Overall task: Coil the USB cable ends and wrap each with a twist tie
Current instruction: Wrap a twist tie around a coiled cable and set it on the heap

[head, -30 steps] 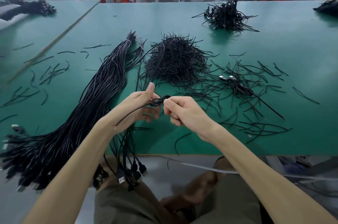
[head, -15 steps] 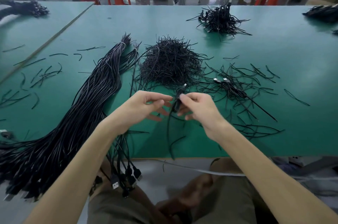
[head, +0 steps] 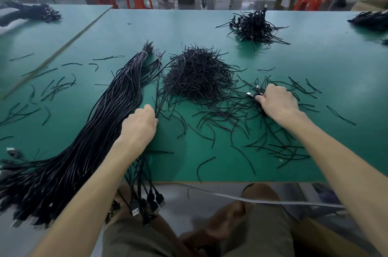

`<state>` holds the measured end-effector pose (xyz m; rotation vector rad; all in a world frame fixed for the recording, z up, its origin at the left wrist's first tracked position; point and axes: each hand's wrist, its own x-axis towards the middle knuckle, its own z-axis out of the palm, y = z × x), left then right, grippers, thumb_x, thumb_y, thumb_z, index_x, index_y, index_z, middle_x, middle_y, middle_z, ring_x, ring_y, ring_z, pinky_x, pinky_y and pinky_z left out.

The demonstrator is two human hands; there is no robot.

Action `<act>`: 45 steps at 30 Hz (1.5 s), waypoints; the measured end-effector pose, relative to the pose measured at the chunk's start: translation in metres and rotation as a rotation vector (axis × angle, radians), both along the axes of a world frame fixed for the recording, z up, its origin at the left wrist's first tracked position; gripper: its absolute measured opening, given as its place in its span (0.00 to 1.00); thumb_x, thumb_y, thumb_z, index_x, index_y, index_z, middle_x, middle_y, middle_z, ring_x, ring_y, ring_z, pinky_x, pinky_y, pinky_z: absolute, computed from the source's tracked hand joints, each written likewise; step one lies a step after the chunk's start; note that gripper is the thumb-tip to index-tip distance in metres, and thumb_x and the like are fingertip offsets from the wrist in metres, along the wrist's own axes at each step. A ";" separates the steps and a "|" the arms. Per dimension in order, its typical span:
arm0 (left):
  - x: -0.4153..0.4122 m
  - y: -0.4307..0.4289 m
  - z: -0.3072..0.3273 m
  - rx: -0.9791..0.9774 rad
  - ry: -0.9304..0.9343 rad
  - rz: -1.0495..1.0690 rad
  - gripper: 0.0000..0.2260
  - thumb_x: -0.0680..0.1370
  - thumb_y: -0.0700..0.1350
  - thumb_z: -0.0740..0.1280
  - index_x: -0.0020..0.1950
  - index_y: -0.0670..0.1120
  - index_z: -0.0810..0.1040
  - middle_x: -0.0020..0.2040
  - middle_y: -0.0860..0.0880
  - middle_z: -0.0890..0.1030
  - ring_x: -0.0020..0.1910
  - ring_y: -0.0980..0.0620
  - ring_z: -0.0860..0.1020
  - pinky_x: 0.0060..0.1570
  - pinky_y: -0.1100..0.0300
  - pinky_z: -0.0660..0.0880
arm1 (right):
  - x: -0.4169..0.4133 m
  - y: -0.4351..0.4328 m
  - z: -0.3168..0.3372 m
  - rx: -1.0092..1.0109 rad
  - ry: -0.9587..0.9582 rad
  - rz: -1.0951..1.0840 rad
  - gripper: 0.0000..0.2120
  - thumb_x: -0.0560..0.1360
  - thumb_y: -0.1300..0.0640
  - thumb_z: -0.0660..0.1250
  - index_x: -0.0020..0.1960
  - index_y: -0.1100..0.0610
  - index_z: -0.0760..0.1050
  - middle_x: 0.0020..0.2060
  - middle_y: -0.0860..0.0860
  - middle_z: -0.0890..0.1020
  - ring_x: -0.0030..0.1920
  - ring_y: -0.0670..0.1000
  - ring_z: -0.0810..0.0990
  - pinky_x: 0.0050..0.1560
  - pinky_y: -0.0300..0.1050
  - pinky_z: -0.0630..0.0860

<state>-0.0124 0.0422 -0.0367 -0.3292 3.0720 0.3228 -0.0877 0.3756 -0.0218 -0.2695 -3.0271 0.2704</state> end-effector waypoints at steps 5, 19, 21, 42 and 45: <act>-0.001 -0.003 0.004 0.082 -0.032 0.003 0.08 0.85 0.44 0.62 0.51 0.39 0.69 0.45 0.43 0.74 0.41 0.43 0.75 0.41 0.49 0.71 | 0.020 -0.017 -0.007 -0.041 0.168 0.090 0.18 0.82 0.50 0.65 0.62 0.63 0.69 0.57 0.60 0.73 0.48 0.59 0.77 0.44 0.50 0.71; 0.014 0.036 0.026 0.934 -0.024 -0.258 0.11 0.84 0.44 0.66 0.49 0.36 0.76 0.33 0.40 0.78 0.27 0.46 0.73 0.25 0.58 0.71 | 0.063 -0.140 -0.011 -0.172 0.143 0.711 0.20 0.77 0.70 0.60 0.64 0.54 0.74 0.52 0.52 0.73 0.46 0.60 0.79 0.46 0.57 0.78; 0.016 0.024 0.023 0.960 -0.161 -0.258 0.14 0.85 0.47 0.64 0.51 0.35 0.76 0.34 0.45 0.78 0.28 0.46 0.72 0.27 0.57 0.72 | 0.058 -0.135 -0.011 -0.153 0.172 0.638 0.15 0.79 0.69 0.60 0.60 0.55 0.77 0.51 0.52 0.76 0.45 0.59 0.80 0.46 0.56 0.78; 0.023 0.008 0.016 1.008 -0.246 -0.398 0.15 0.87 0.46 0.60 0.46 0.39 0.78 0.32 0.44 0.73 0.25 0.51 0.69 0.27 0.59 0.73 | 0.087 -0.151 -0.002 0.054 0.229 0.850 0.15 0.75 0.68 0.65 0.59 0.55 0.74 0.52 0.50 0.77 0.56 0.53 0.72 0.52 0.47 0.75; 0.027 0.000 0.015 0.938 -0.378 -0.473 0.21 0.86 0.54 0.59 0.47 0.38 0.79 0.35 0.43 0.80 0.29 0.47 0.76 0.32 0.58 0.77 | 0.086 -0.147 -0.001 -0.022 0.162 0.785 0.16 0.75 0.70 0.62 0.58 0.54 0.76 0.49 0.48 0.78 0.54 0.51 0.73 0.48 0.49 0.76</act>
